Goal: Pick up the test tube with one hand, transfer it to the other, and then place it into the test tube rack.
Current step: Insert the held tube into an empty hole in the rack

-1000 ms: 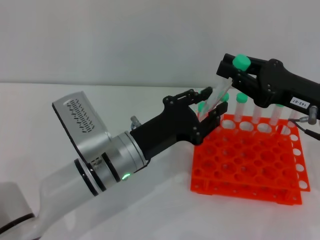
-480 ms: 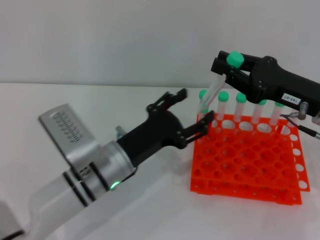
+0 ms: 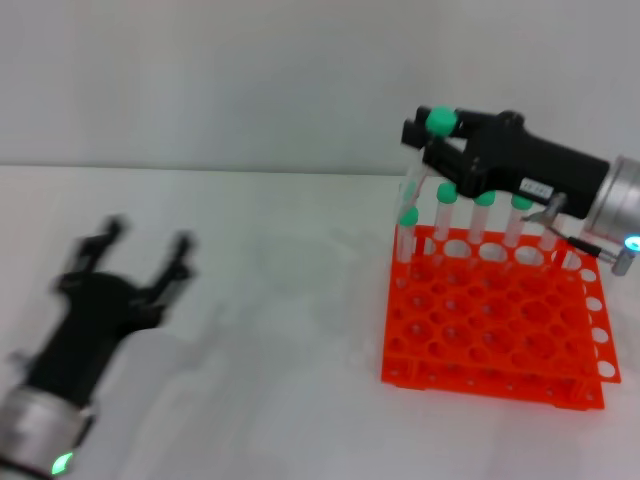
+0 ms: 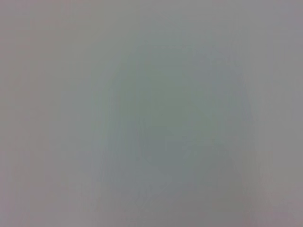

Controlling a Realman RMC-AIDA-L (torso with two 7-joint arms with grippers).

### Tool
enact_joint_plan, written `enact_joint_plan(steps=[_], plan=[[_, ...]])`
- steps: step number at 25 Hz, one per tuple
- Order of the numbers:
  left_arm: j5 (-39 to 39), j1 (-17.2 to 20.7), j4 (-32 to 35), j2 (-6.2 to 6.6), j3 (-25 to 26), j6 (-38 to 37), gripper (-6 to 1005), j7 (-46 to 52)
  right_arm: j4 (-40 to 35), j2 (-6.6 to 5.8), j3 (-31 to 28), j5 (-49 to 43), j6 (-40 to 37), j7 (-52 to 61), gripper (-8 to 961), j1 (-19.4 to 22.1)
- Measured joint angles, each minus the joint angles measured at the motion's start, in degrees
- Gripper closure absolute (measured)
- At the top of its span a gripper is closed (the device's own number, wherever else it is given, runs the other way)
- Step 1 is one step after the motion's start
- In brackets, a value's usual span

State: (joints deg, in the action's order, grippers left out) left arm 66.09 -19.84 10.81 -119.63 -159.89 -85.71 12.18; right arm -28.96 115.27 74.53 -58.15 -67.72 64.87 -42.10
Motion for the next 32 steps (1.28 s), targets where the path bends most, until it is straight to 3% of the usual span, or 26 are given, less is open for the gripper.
enact_joint_plan(steps=[4, 10, 32], plan=[[0.9, 4.9, -0.2, -0.04, 5.4, -2.1, 157, -0.5, 0.1, 0.0, 2.5, -0.1, 4.2, 0.0, 745, 0.0], [1.1, 8.1, -0.4, -0.12, 9.5, -3.0, 158, -0.6, 0.4, 0.05, 2.8, -1.6, 8.6, 0.0, 745, -0.4], [1.2, 6.6, -1.3, 0.27, 10.7, -2.3, 162, -0.8, 1.6, 0.53, 5.8, -2.3, 18.1, 0.0, 744, 0.1]])
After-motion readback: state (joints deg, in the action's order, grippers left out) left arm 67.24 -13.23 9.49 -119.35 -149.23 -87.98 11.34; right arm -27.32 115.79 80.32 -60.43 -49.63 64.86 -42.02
